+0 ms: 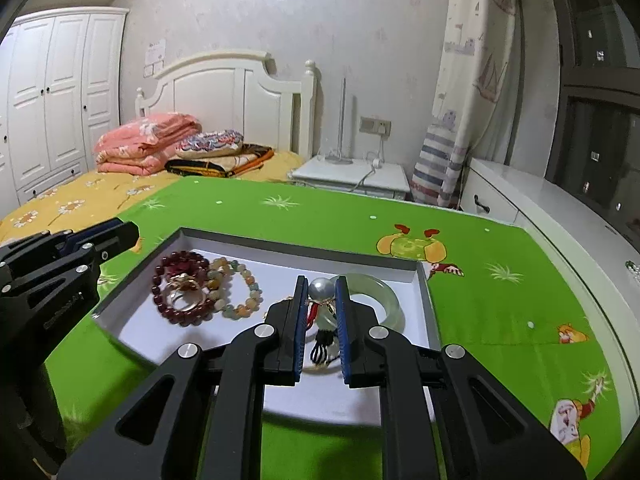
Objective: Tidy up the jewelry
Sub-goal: 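Carry both pearls into the tray and open both tools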
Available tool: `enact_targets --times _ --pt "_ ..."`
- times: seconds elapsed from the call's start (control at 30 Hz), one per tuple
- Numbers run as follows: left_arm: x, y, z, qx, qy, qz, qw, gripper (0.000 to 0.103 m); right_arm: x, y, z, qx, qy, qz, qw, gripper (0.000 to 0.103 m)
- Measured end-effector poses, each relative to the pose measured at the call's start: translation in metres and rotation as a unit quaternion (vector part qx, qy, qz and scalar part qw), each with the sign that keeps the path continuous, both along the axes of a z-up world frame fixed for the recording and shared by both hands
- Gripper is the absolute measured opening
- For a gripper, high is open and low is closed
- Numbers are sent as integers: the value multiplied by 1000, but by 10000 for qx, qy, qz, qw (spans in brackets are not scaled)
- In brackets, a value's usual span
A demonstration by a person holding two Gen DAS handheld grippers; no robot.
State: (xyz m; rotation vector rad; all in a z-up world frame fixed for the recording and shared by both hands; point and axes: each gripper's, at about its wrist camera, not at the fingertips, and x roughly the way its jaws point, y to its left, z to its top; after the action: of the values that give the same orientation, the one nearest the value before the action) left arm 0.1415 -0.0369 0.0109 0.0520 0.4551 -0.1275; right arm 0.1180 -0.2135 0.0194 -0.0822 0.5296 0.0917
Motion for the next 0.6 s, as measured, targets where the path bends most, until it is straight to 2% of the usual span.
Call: enact_targets --times 0.27,0.6 --pt "30 -9 -10 147 172 201 9995 15 34 5 -7 23 275 -42 9996 13" --pt "50 0 -26 -2 561 342 9978 16 50 9 -18 57 515 -135 9986 14"
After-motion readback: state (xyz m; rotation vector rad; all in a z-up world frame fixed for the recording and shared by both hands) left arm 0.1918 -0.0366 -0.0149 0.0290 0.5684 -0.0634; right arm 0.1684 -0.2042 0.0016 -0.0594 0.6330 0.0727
